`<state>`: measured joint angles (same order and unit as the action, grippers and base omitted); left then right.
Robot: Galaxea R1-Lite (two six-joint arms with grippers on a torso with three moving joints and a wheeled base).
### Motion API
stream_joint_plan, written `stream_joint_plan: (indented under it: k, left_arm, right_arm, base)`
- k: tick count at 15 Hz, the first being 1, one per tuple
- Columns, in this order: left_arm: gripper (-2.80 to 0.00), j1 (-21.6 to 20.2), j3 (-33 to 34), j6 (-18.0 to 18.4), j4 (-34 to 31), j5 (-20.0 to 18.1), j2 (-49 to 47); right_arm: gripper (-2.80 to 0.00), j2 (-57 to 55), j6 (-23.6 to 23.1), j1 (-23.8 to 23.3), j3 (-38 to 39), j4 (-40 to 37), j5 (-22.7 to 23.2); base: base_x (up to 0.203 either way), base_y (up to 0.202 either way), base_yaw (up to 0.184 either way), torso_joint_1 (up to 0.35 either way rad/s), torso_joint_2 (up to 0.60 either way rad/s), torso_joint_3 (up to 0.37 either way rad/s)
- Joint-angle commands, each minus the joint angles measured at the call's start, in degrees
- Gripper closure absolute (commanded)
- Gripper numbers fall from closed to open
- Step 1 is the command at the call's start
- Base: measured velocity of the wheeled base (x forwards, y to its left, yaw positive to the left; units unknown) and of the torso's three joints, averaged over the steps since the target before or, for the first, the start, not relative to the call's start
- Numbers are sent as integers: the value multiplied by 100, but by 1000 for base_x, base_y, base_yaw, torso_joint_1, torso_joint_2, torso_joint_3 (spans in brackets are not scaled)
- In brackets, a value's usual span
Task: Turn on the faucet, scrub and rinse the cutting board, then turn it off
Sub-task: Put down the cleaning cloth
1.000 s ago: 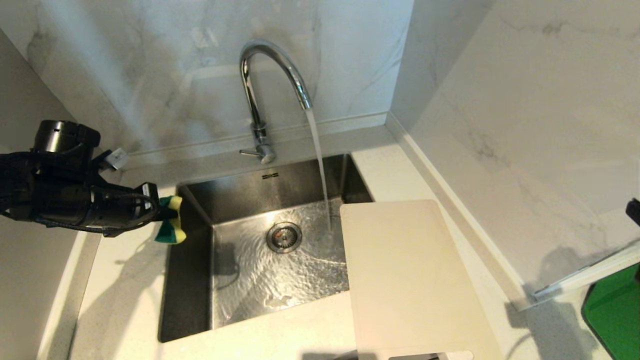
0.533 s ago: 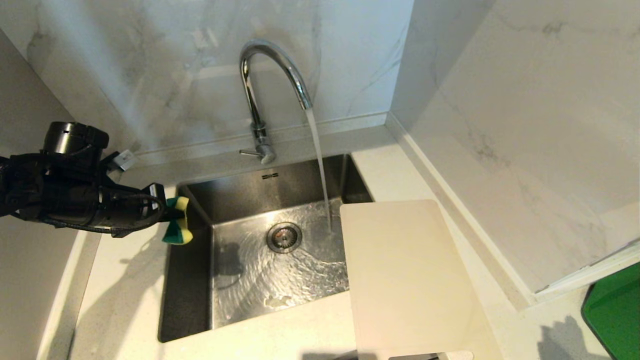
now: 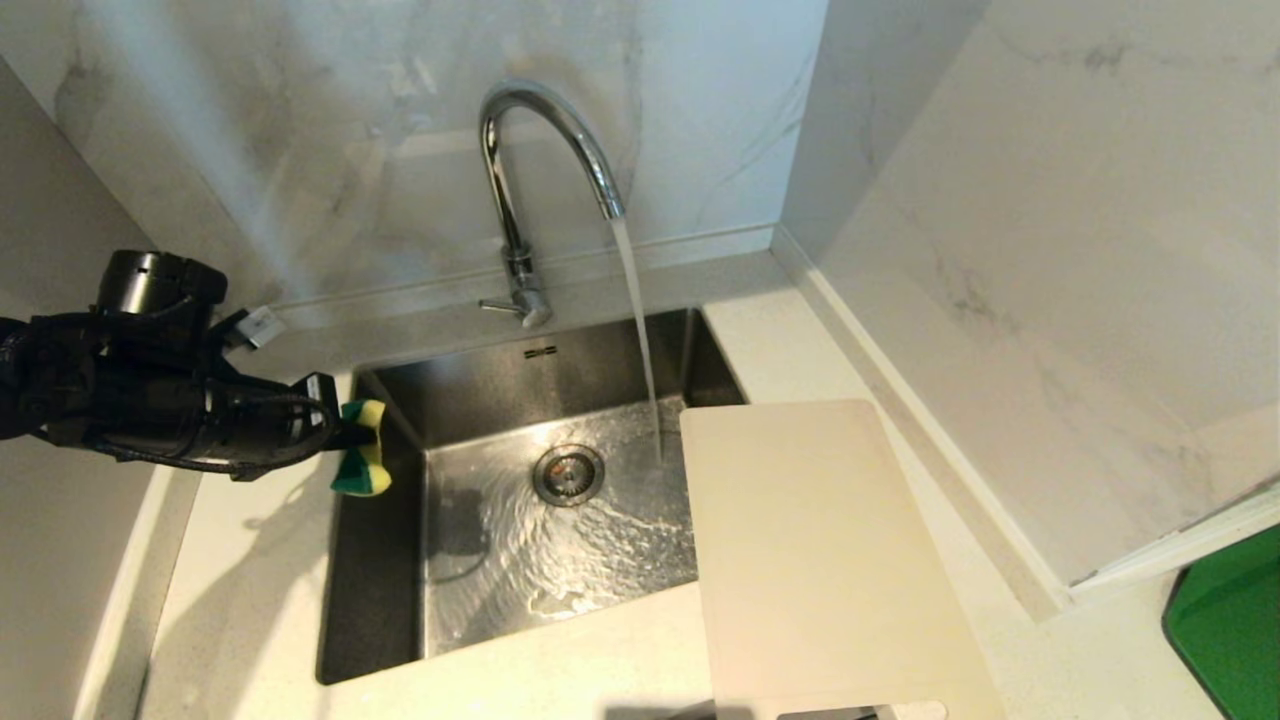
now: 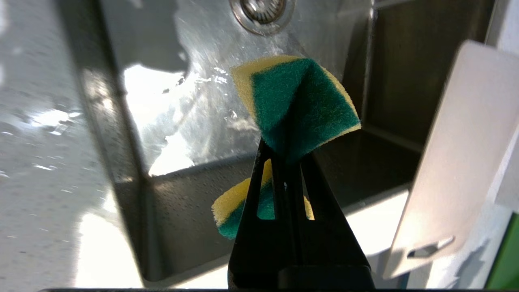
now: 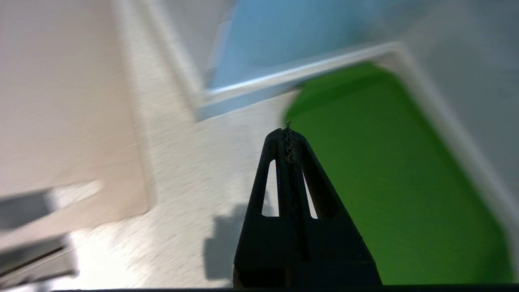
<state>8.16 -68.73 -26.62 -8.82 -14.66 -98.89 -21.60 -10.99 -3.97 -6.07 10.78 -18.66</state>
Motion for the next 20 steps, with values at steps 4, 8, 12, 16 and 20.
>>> stream_joint_plan:
  k: [4,8,12,16,20]
  left_arm:
    - [0,80,36,-27,160,-11,1]
    - [0,71,44,-27,162,-11,-14]
    - [0,45,44,-18,171,-20,-7]
    - [0,37,53,-27,171,-20,1]
    - [0,45,53,-18,179,-20,-7]
  right_arm:
    - [0,521,389,-34,615,-85,1503]
    - [0,525,674,-34,615,-1049,2079]
    - [0,516,774,-34,615,-1158,2029]
    - [0,517,1065,-34,615,-1136,1874]
    - [0,622,1039,161,615,-1123,1883]
  base:
    - [0,0,0,0,0,0]
    - [0,0,0,0,0,0]
    - [0,0,0,0,0,0]
    - [0,0,0,0,0,0]
    - [0,0,0,0,0,0]
